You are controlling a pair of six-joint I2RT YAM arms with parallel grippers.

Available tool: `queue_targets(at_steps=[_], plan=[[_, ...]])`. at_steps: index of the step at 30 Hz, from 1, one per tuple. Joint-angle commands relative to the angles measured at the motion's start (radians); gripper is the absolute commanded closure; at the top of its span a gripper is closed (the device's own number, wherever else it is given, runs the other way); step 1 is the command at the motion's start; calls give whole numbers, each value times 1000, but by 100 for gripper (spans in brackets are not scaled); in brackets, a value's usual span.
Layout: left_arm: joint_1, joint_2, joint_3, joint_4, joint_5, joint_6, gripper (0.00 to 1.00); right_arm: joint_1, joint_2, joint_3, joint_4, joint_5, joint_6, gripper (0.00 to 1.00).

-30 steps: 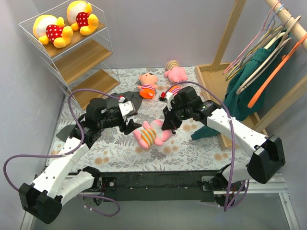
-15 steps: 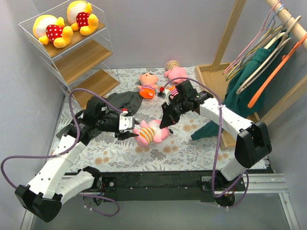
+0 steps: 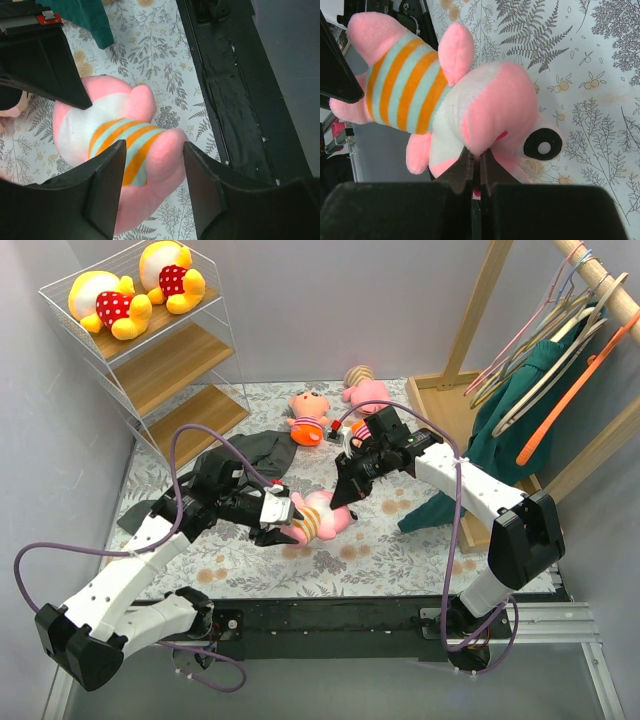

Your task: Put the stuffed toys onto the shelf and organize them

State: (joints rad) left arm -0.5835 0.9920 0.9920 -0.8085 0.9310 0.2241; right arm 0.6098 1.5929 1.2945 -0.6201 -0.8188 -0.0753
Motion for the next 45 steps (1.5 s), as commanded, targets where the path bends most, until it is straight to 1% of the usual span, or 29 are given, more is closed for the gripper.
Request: queue_targets(at_steps=[1,2,4,5,6,9,10,12,13,15,16,18,19,22,24,25,26,31,32,34,35,38,39,40,42,45], plan=[[-12,20,-15,15,20,12,53,-4,-4,52,26,-46,25,99],[-15,22,-16,15,19,12,55,-4,-4,54,26,-43,26,99],[-19,22,-18,14,9,23,64,-8,-4,65,23,-39,29,99],[-18,23,-12,14,-6,26,89,-8,-2,66,20,-36,31,99],[-18,23,-9,14,-17,29,100,-10,-4,68,20,-33,31,99],[-18,25,5,28,-50,14,100,-18,-13,69,29,-25,48,97],[-18,23,7,35,-57,5,100,-19,-23,71,36,-20,57,88],[-18,16,11,48,-81,-6,100,-27,-40,63,88,-3,109,79],[-18,8,11,66,-92,-12,100,-28,-62,60,108,1,127,68],[-18,-24,-6,100,-138,-25,100,-30,-82,74,138,30,175,59],[-18,-38,-13,142,-158,-34,100,-30,-96,87,140,46,186,49],[-18,-76,-39,182,-216,-55,100,-31,-112,117,143,98,222,35],[-18,-87,-45,213,-236,-61,100,-30,-134,121,151,137,238,22],[-18,-127,-70,267,-325,-78,100,-31,-189,106,192,216,305,13],[-18,-153,-79,291,-378,-86,100,-31,-221,76,217,251,341,9],[-18,-159,-87,320,-435,-91,100,-33,-250,65,238,282,365,6],[-18,-164,-92,337,-461,-95,100,-31,-264,55,247,296,377,5],[-18,-145,-61,446,-616,-127,100,-33,-356,8,299,337,419,4],[-18,-136,-40,459,-674,-129,100,-31,-369,0,321,340,428,4],[-18,-118,-23,512,-740,-120,100,-31,-399,-21,336,349,437,4],[-18,-102,-13,534,-806,-108,100,-31,-407,-27,348,352,442,4],[-18,-55,16,627,-900,-34,100,-31,-422,-32,350,357,443,3],[-18,-41,26,647,-979,-14,100,-31,-425,-32,346,359,442,3],[-18,-26,37,696,-1013,13,100,-33,-427,-34,346,360,442,3],[-16,19,63,771,-1099,118,100,-30,-432,-41,346,357,445,2],[-10,92,124,833,-1165,204,100,-31,-433,-43,344,356,442,2]])
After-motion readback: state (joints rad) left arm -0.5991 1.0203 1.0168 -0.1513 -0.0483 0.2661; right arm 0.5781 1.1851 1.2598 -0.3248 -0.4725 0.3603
